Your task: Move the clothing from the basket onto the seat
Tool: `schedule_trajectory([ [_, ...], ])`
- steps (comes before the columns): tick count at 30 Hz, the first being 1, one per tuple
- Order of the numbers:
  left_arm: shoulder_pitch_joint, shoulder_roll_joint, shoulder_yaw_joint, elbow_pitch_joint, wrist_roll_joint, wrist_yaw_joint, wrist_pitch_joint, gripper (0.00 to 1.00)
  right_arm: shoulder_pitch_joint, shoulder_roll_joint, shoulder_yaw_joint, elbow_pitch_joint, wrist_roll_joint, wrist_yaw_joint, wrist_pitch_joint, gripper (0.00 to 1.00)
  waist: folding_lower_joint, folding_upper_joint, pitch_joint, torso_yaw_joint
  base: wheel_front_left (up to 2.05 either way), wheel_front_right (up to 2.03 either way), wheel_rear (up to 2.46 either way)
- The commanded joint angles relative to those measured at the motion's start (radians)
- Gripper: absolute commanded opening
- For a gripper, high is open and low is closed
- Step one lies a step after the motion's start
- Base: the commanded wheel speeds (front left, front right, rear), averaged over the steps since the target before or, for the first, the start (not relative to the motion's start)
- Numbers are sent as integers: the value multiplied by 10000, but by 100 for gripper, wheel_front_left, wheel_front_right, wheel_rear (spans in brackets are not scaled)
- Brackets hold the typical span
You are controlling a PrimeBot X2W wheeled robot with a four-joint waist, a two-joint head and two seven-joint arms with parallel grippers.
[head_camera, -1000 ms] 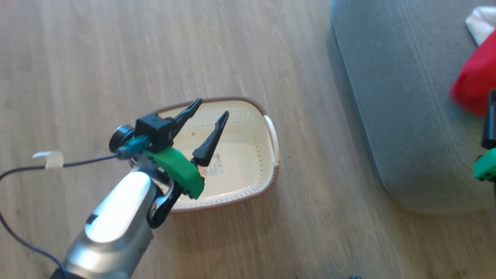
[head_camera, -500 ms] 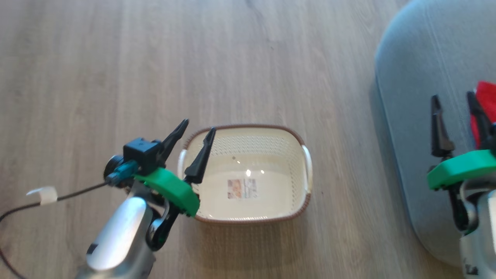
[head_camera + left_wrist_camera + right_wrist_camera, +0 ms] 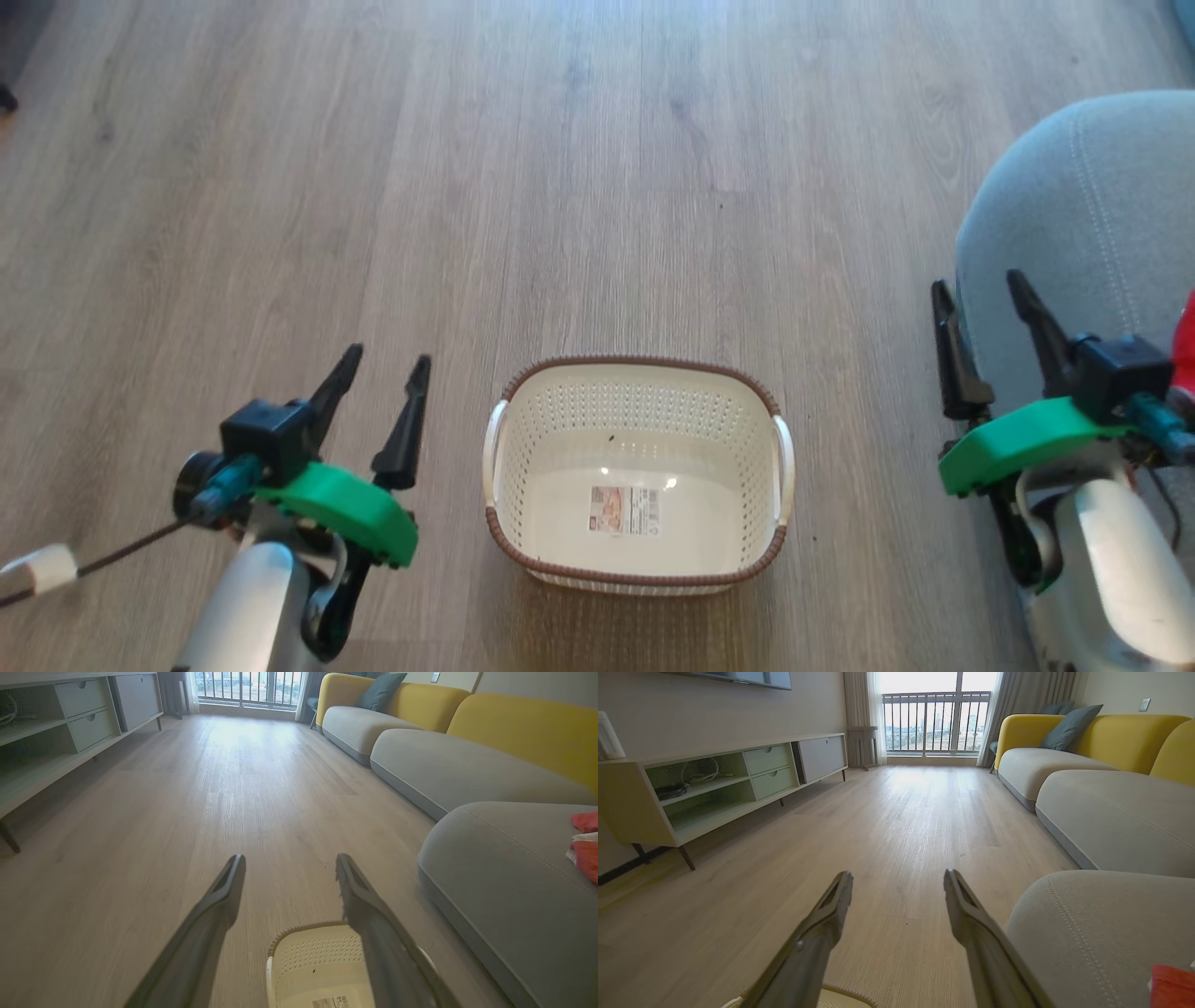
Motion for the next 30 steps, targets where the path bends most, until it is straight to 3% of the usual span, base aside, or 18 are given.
schedule_trajectory([
  [1,-142,25,598,-397,158,-13,-95,100,-13,50,272,-140,64,-2,-206,100,1,-1,-104,19,0,0,0],
  [16,819,-373,1532,-555,808,-13,-95,100,589,293,73,1146,194,-2,-526,100,1,-1,-679,-568,0,0,0],
  [30,1060,-468,1908,-535,1087,-13,-95,100,1104,646,-449,868,87,-2,-548,100,1,-1,-802,-1042,0,0,0],
])
